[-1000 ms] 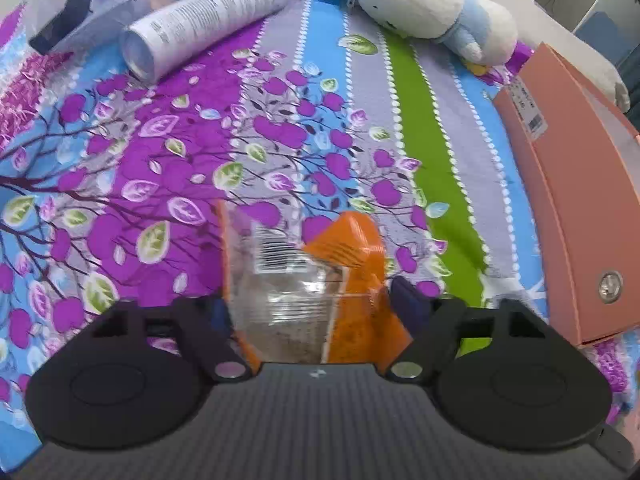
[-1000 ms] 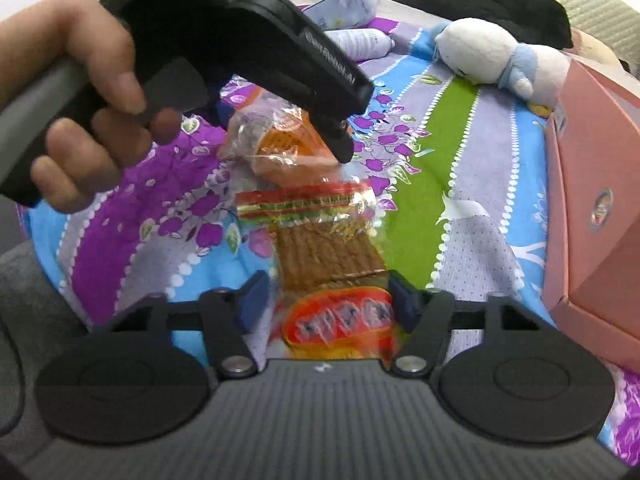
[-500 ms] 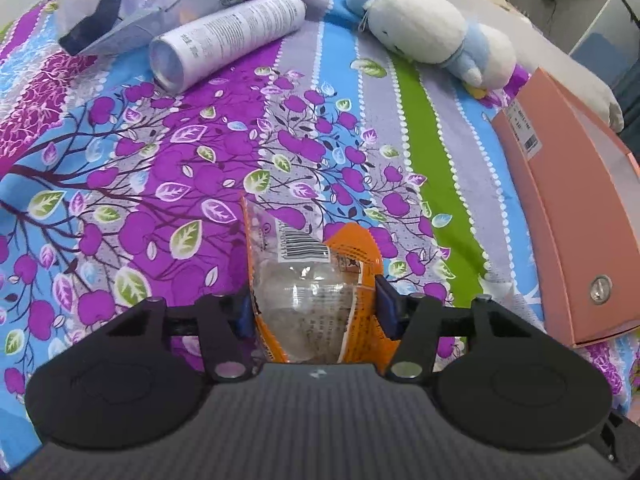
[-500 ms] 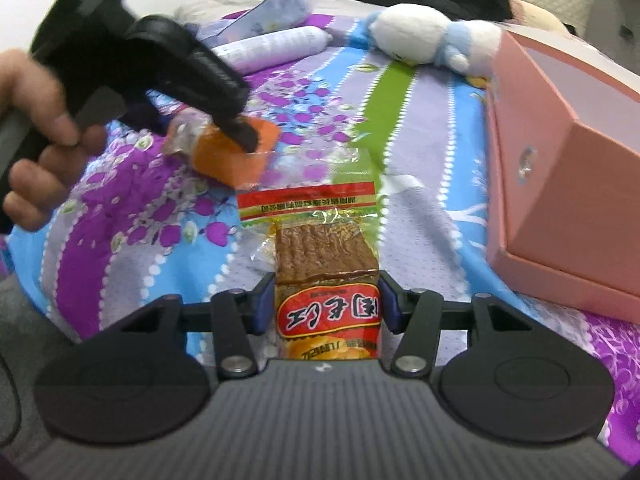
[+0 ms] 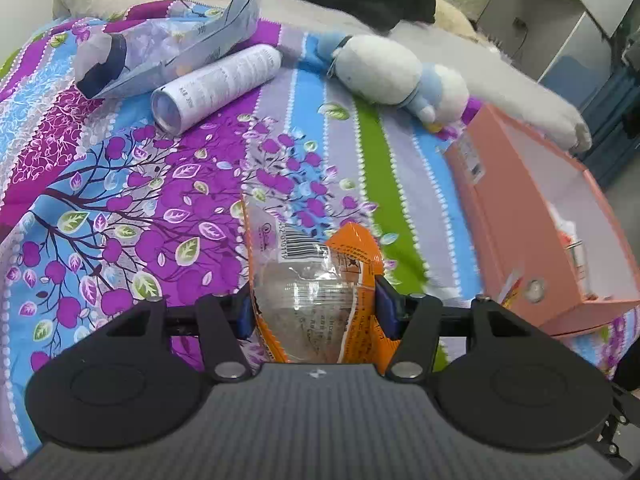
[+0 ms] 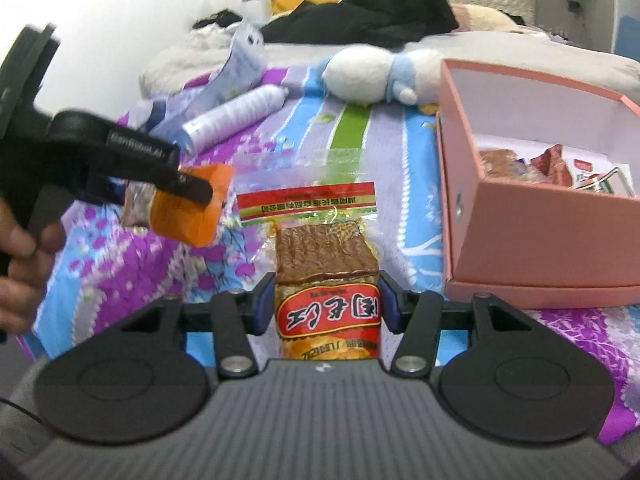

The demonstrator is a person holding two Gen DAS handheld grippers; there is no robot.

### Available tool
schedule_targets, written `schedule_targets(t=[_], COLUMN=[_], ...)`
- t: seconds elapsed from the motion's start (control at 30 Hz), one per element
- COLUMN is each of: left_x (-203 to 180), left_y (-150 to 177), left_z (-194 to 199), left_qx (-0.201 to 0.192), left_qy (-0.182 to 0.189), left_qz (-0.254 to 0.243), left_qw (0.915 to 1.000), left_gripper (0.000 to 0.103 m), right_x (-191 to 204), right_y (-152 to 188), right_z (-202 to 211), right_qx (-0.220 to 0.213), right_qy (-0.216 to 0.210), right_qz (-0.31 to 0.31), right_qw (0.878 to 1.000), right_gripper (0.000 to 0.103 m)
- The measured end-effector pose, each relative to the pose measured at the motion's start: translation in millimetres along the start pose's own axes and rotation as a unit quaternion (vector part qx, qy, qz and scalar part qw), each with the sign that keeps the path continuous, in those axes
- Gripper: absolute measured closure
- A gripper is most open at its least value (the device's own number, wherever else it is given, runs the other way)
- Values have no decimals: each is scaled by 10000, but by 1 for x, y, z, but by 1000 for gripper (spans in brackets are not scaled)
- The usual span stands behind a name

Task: Organize snacks
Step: 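Lift both held snack packs and carry them over the pink box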

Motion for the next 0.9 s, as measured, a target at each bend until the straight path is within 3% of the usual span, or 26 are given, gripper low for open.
schedule_targets(t=[0.43, 0.9], left_x=[-48, -110], left_y=[9, 27], left_z=[45, 73], left_qx=[-89, -14], left_qy=[400, 1155], left_qz=[-359, -728], left_qw=[9985, 9906], left_gripper=[41, 41], right_x=[-13, -62], right_y=[-26, -12], right_z=[40, 101], right_qx=[-434, -688], right_qy=[286, 955], right_qz=[-379, -858], right_qw=[9979, 9893], right_gripper=[49, 49])
Point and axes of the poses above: each gripper's, at about its wrist camera, not at the fingertips, and z roughly against the way its jaws point, x to its left, y to its underside, the point moved 2 cm from there along -z, roughly the way its jaws point, and after that the axes turned 2 degrees about -x, right-handed, at the moved point
